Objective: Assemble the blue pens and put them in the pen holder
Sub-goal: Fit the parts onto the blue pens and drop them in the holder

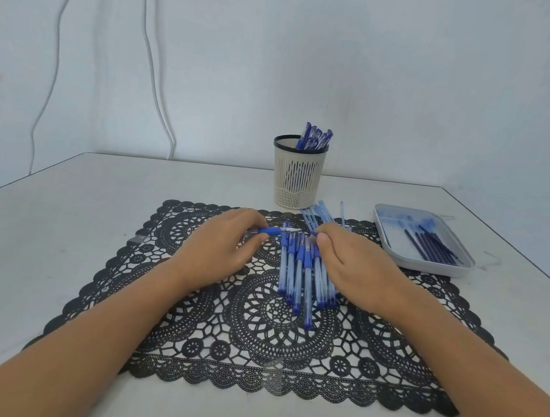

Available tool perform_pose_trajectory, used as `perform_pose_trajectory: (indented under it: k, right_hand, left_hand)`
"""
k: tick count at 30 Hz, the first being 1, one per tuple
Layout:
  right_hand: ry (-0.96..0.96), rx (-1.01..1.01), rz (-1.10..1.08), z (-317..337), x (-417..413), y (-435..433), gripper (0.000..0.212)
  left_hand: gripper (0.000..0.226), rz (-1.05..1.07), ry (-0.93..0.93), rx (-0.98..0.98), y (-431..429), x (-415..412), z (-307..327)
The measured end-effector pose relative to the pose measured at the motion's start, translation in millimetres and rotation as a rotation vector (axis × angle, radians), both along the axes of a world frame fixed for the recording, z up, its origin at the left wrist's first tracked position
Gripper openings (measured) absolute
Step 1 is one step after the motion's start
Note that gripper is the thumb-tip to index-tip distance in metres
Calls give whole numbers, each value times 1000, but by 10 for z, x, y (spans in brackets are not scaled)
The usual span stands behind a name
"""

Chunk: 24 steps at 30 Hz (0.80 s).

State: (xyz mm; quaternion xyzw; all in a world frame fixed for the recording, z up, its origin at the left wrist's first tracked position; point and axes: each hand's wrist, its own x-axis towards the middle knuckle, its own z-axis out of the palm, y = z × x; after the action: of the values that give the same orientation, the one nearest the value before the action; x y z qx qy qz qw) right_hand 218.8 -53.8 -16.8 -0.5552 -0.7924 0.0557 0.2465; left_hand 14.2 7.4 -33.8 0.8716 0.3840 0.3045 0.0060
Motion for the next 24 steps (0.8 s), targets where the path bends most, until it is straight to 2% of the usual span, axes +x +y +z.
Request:
perform_pose_trajectory:
  k: [6,11,14,16,18,21,24]
  right_hand:
    - [37,-34,272,-11,-319,-200,29]
    - [-140,18,322,-146,-406,-195,21]
    - [-198,75,321,-195,-383,-150,27]
    - [-137,38,289,-176,-336,-127,35]
    - [-1,59,204,-134,-300,-103,33]
    - [258,97,-56,-54,-197,-51,25]
    - [347,-5,-199,-35,-95,3,40]
  left_hand:
    - [16,41,-87,-25,48,-11,-83]
    - [14,21,-95,-20,18,11,-85]
    - [15,9,-106,-16,15,14,-94]
    - [15,-1,-112,-15,20,15,-101]
    - [15,-12,-118,-14,27,13,-103]
    - [18,-38,-113,11,16,19,-92]
    - [28,-90,-104,37,-12,36,-83]
